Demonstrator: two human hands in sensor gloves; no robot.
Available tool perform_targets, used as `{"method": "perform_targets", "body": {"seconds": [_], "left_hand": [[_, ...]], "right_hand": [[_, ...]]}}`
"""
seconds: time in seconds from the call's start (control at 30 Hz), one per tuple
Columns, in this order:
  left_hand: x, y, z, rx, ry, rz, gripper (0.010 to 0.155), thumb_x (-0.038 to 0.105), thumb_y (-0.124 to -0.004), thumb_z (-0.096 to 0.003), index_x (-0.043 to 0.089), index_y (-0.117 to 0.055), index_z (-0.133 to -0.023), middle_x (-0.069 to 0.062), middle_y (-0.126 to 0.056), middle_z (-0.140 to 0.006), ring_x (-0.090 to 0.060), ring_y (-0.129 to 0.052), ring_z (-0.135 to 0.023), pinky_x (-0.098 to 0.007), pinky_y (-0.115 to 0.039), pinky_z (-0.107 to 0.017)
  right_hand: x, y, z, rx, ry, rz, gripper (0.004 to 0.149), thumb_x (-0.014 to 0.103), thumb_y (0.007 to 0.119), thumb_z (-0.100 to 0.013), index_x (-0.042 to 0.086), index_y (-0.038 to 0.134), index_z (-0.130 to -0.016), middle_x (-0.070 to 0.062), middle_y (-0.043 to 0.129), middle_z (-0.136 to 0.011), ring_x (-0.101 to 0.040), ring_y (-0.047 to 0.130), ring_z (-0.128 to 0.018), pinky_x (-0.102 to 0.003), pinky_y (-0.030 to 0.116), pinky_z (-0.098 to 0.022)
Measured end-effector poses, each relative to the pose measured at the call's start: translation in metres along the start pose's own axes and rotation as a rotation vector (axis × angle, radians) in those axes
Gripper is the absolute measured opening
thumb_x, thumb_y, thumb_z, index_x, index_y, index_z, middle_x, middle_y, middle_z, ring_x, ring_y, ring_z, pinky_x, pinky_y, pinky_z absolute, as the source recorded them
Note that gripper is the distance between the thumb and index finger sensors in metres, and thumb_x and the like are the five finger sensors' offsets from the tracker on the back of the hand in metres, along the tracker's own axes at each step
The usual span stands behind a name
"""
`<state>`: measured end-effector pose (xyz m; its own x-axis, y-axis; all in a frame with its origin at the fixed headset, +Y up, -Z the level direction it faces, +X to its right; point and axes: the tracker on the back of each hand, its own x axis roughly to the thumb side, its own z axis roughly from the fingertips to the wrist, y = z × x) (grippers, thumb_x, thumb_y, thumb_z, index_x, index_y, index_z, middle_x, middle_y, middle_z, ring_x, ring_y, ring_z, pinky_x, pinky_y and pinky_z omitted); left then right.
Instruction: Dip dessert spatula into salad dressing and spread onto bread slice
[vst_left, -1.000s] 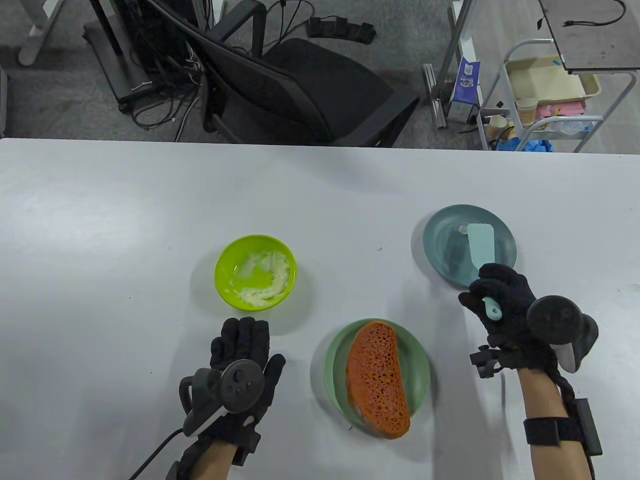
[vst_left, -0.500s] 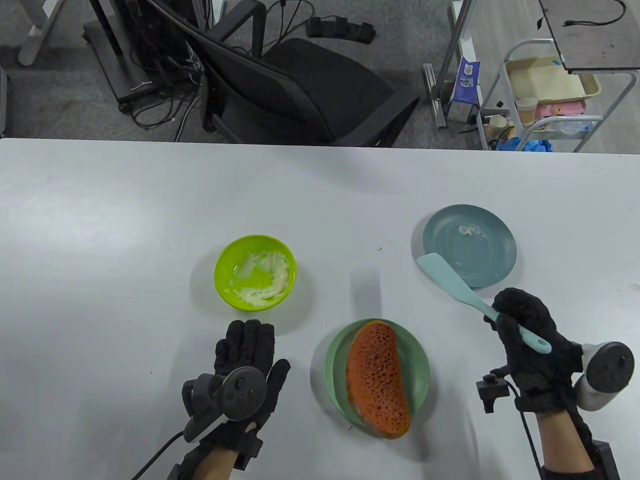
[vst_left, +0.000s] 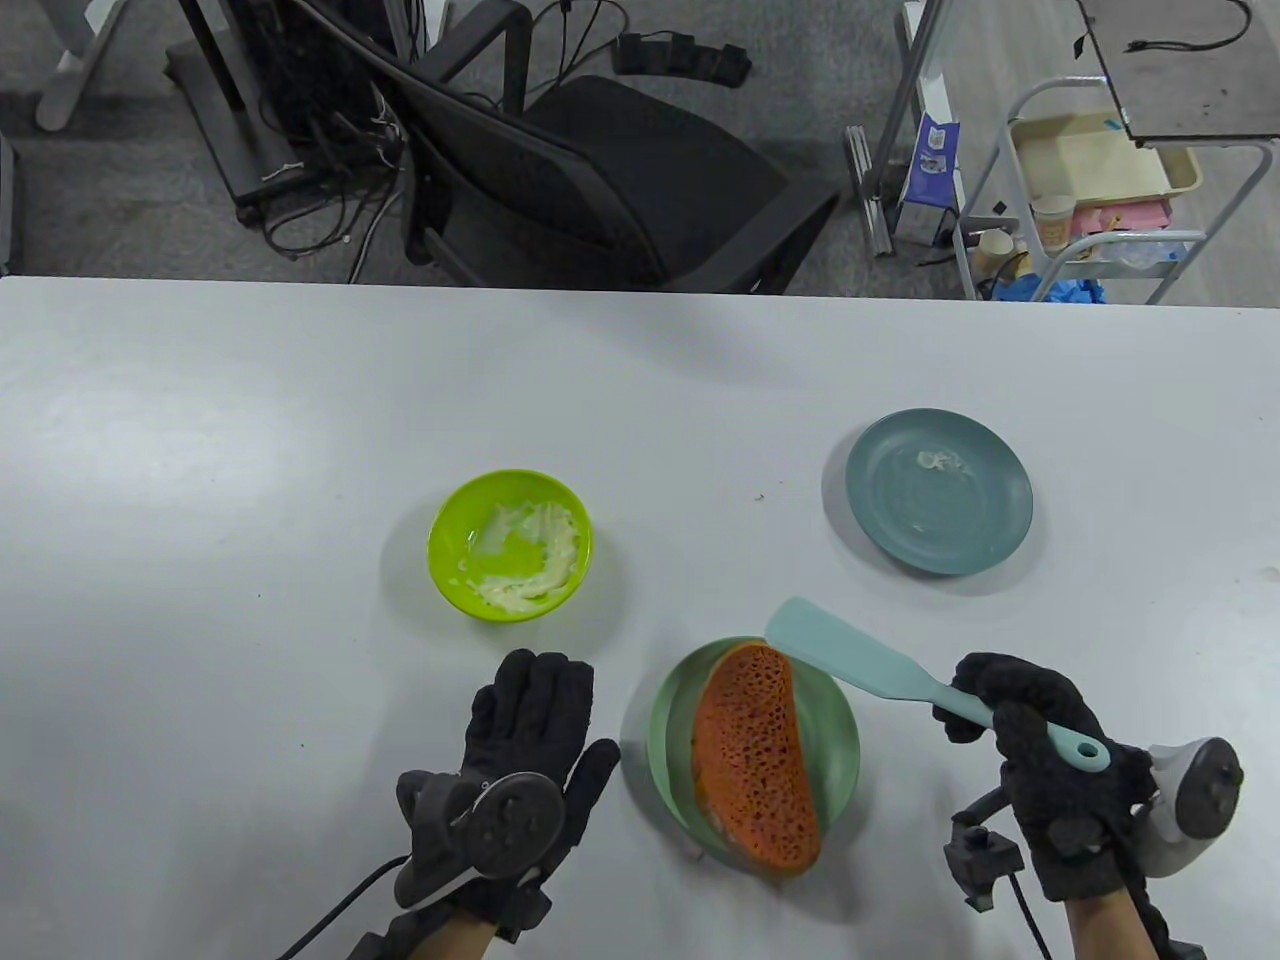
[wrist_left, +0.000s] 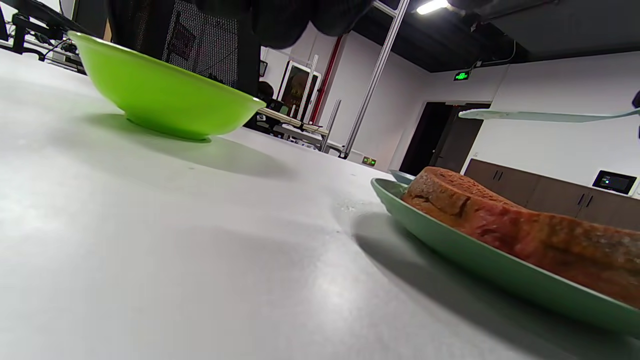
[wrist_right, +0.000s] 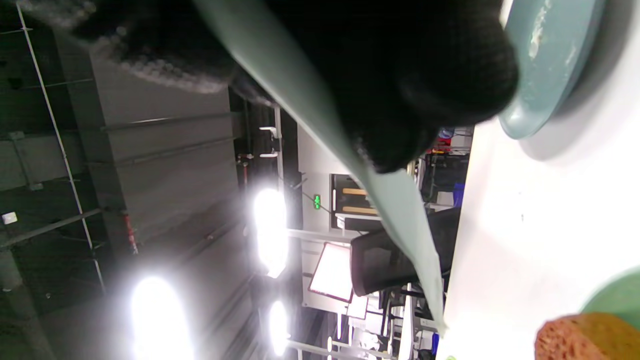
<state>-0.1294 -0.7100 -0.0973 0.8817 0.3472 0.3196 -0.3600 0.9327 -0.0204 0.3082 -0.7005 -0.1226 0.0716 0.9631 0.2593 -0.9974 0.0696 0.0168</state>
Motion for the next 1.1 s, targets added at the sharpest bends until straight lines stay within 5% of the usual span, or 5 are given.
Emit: {"method": "perform_targets", "body": {"seconds": [0.3, 0.7, 1.1], "left_hand": [[0.003, -0.011, -0.008, -0.046, 0.044, 0.129, 0.082, 0.063, -0.068, -0.0542, 0.009, -0.05, -0.113, -0.016, -0.072, -0.106, -0.045, -0.076, -0.096, -0.055, -0.072, -0.065], [0.011, -0.033, -0.035, -0.296, 0.164, 0.133, 0.081, 0.06, -0.083, -0.0498, 0.005, -0.063, -0.106, -0.006, -0.093, -0.084, -0.015, -0.104, -0.054, -0.034, -0.09, -0.037], [0.025, -0.043, -0.043, -0.221, 0.162, 0.023, 0.066, 0.051, -0.086, -0.0508, 0.006, -0.073, -0.098, 0.003, -0.101, -0.064, -0.006, -0.106, -0.035, -0.028, -0.09, -0.024]], "right_hand": [[-0.002, 0.01, -0.001, 0.036, 0.011, -0.042, 0.04, 0.041, 0.071, -0.048, 0.021, 0.071, -0.083, -0.016, 0.076, -0.088, -0.042, 0.093, -0.062, -0.052, 0.084, -0.046], [0.009, 0.028, -0.016, 0.073, 0.046, 0.039, 0.04, 0.038, 0.082, -0.049, 0.026, 0.069, -0.085, -0.01, 0.071, -0.096, -0.038, 0.095, -0.072, -0.048, 0.088, -0.055], [0.031, 0.088, -0.074, 0.274, 0.13, 0.062, 0.046, 0.043, 0.079, -0.052, 0.03, 0.063, -0.093, -0.006, 0.061, -0.106, -0.035, 0.086, -0.087, -0.045, 0.081, -0.07]]}}
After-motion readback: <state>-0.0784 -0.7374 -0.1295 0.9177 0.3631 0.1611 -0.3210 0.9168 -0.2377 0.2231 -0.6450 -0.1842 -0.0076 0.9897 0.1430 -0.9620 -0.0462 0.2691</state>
